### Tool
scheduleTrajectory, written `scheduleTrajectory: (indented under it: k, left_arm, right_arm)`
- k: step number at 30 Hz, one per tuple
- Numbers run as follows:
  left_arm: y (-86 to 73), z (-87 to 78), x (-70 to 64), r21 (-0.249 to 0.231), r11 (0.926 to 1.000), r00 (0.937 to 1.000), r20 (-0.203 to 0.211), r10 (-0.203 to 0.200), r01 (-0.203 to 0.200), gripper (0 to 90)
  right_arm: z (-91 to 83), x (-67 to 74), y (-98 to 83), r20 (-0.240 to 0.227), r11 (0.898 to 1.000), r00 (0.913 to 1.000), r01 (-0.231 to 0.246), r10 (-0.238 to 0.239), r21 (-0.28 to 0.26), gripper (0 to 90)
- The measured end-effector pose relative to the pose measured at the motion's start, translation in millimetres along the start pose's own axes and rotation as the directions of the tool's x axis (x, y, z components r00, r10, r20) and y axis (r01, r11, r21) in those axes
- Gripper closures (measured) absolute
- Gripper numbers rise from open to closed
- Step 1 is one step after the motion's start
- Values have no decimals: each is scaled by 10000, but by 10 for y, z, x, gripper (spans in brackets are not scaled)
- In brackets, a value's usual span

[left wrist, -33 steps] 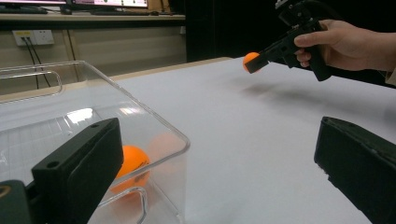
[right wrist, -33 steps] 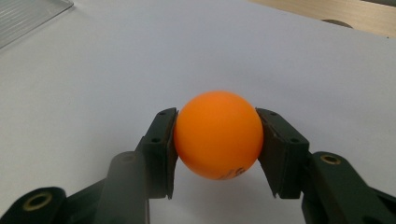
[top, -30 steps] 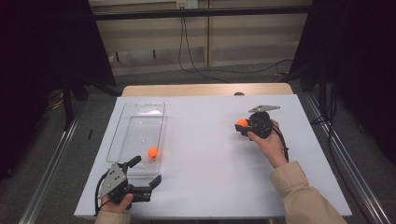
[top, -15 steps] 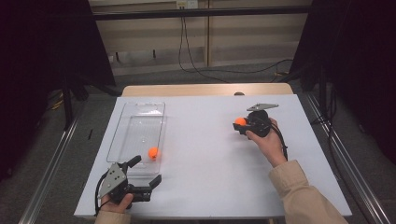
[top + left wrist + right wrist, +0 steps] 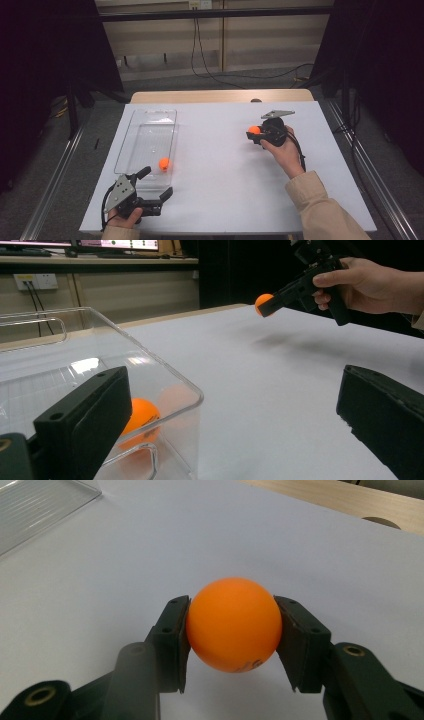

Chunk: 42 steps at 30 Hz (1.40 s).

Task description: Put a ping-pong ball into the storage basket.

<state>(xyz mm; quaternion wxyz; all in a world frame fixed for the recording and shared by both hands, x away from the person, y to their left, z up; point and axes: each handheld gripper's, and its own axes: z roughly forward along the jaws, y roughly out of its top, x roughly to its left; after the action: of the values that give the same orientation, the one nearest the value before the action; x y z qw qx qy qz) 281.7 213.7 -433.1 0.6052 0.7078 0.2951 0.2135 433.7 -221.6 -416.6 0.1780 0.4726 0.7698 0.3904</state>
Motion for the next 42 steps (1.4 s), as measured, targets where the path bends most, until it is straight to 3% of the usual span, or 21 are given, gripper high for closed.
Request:
scheduleTrajectory:
  k: [16,42]
  left_arm:
    - [5,-5,-1,-104,9998,9998,-6,-190,190,11]
    - [0,2,-2,-67,9999,9999,53,-158,158,11]
  right_arm:
    - [10,60,28,-121,9998,9997,193,-193,7,514]
    - [14,203,150,-347,9985,9979,545,-546,-44,514]
